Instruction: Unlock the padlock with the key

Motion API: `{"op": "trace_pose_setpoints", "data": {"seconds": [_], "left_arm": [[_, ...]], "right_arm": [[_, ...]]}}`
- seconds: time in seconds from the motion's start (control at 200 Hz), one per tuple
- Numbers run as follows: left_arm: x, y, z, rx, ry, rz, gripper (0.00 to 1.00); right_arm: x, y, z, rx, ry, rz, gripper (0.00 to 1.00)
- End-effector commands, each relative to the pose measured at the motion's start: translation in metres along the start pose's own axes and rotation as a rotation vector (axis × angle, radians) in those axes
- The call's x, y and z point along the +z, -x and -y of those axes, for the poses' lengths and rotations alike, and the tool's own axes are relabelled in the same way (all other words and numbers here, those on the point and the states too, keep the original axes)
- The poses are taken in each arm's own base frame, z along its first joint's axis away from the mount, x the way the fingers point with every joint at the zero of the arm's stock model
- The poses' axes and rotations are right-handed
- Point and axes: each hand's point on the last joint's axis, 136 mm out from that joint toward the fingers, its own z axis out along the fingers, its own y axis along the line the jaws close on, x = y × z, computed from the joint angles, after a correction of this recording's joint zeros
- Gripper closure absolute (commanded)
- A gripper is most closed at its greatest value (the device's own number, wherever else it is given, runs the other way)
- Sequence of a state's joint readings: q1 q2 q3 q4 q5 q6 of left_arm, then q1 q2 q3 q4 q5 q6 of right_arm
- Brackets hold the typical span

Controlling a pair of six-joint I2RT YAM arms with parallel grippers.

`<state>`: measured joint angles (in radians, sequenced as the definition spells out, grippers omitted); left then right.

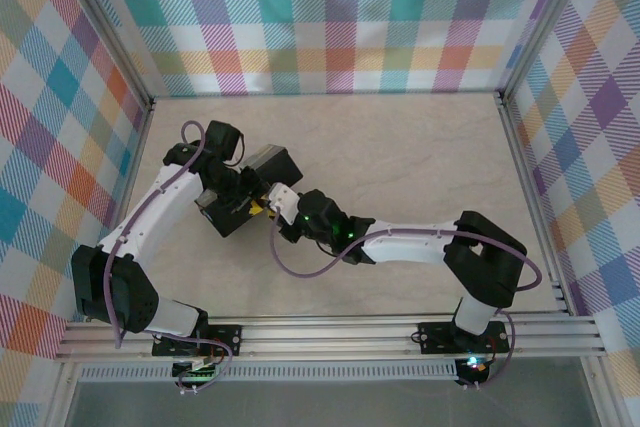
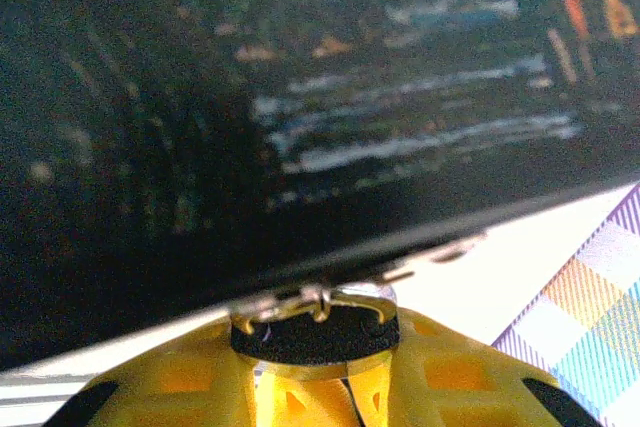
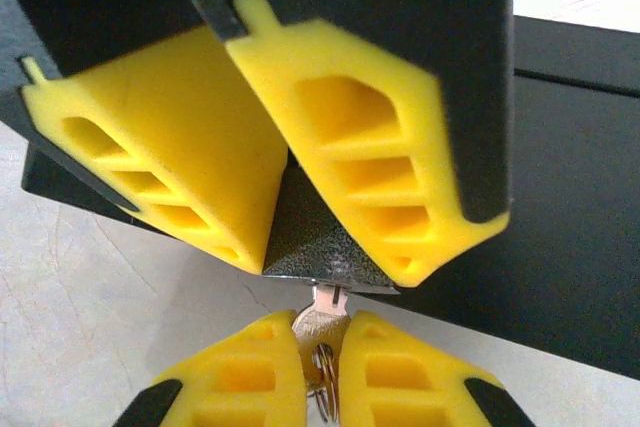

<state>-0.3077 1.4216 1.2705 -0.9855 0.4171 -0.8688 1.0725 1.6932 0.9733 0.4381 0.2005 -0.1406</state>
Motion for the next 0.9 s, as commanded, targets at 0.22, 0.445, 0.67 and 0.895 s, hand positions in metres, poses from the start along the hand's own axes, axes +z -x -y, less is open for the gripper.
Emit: {"op": "trace_pose_setpoints", "data": {"seconds": [0.22,0.445,0.67,0.895], "left_arm": [[-0.001,-0.029,0.019,0.109,-0.037,-0.110,1.00],[0.001,-0.024,0.022,0.109,-0.031,-0.105,1.00],[-0.001,-0.017,0.019,0.094,-0.022,-0.085,1.00],[-0.003,-0.011,0.001,0.060,0.013,-0.056,1.00]], "right_arm": [[-0.024,0.083,0.033,0.369,0.136,0.326,0.90],[-0.027,0.079,0.039,0.520,0.195,0.324,0.90],[-0.030,0.076,0.049,0.604,0.171,0.313,0.91],[-0.016,0.058,0.058,0.700,0.103,0.249,0.93]]}}
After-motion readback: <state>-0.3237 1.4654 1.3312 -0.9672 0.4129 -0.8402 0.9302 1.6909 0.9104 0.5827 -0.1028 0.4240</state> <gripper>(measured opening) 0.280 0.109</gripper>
